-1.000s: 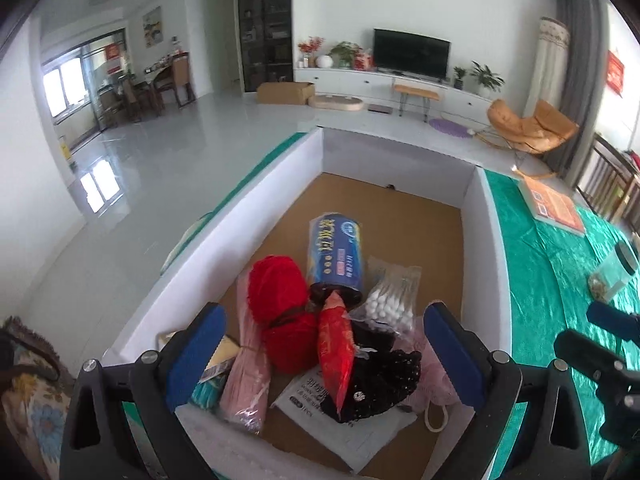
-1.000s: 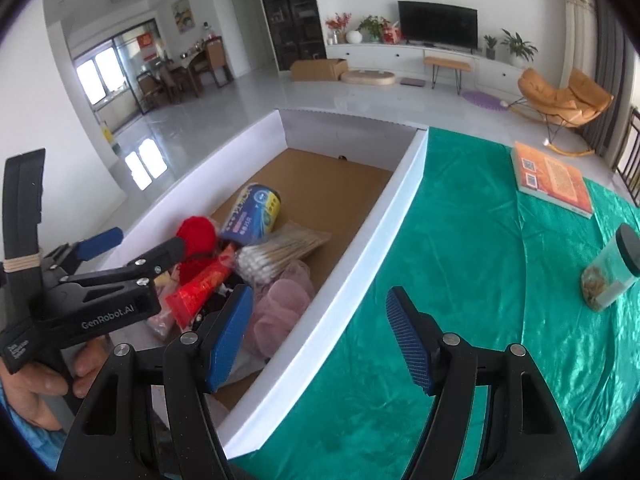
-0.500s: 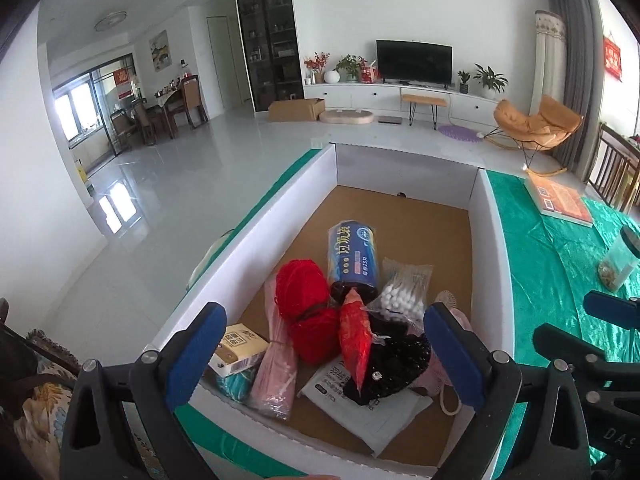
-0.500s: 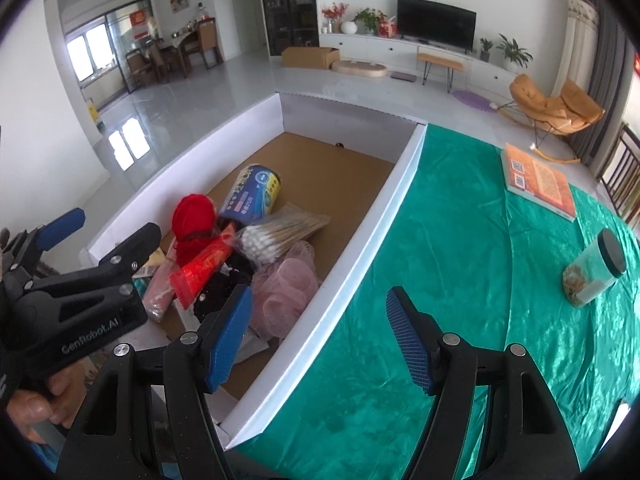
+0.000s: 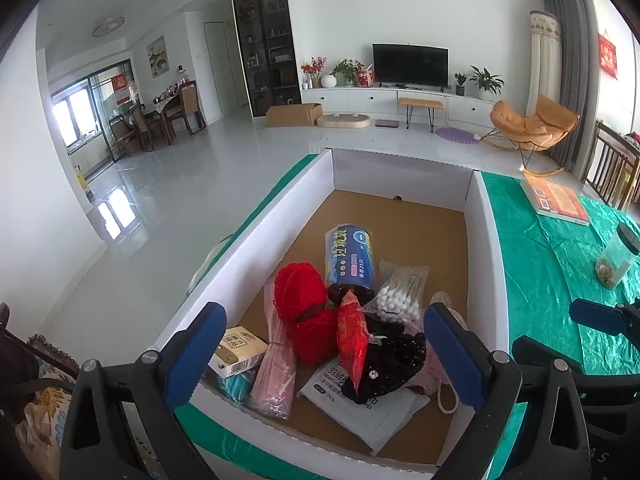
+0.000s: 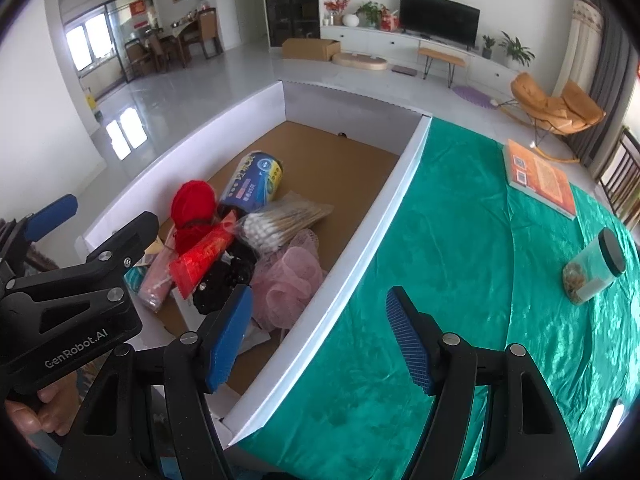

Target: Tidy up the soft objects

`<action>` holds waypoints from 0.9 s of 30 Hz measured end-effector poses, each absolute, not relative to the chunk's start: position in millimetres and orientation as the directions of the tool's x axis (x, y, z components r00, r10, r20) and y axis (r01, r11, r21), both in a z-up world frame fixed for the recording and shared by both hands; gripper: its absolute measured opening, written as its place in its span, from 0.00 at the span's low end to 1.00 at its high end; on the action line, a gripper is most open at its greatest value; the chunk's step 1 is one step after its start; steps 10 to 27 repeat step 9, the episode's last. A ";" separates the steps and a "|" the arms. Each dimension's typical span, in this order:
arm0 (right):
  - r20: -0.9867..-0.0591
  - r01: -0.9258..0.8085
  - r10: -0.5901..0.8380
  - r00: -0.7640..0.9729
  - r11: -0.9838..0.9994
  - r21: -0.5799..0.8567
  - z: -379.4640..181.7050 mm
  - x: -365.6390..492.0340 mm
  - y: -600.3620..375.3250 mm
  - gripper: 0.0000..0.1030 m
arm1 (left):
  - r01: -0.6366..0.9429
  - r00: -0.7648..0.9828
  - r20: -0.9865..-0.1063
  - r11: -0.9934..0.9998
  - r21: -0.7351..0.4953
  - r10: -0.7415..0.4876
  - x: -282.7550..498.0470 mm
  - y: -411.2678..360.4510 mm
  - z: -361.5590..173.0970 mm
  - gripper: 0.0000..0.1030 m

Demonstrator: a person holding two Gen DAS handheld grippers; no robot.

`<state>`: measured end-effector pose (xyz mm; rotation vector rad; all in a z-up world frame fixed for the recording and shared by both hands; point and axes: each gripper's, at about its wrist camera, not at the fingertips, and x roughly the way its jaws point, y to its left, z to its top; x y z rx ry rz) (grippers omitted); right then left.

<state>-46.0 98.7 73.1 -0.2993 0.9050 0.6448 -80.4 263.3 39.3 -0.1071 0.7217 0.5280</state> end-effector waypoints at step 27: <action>-0.799 -0.635 0.393 0.454 0.772 0.019 70.3 -47.7 97.0 0.70 | -0.493 0.657 -0.624 0.867 0.070 0.423 -86.3 260.2 43.0 0.97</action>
